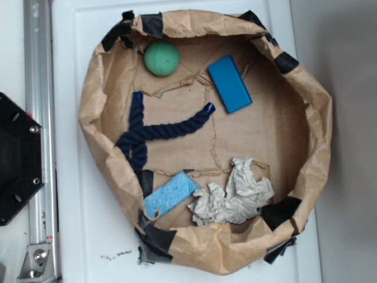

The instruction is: Grab the blue block.

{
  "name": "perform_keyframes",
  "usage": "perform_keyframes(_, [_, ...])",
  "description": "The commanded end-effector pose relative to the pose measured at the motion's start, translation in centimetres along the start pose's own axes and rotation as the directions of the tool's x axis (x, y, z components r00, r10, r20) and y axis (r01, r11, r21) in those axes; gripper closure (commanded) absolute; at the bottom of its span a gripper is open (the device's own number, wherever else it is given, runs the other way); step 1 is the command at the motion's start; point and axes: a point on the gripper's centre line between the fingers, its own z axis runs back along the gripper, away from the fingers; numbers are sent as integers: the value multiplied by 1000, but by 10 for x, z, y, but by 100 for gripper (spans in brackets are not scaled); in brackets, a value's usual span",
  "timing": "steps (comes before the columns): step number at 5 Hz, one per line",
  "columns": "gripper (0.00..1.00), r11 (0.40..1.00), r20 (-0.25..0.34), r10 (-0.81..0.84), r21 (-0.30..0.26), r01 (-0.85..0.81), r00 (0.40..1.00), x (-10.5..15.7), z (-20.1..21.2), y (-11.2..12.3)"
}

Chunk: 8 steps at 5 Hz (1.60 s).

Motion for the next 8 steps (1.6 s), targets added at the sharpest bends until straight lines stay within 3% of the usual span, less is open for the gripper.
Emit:
perform_keyframes(1, [0,1000,0,0,0,0,1000,0,0,0])
perform_keyframes(4, [0,1000,0,0,0,0,1000,0,0,0])
perform_keyframes(5, [0,989,34,-133,77,130,991,47,-32,27])
perform_keyframes(6, [0,975,51,-208,93,203,977,98,-52,47])
perform_keyframes(7, [0,922,32,-373,125,367,927,121,-75,42])
perform_keyframes(8, [0,840,-24,-527,137,525,850,121,-103,33])
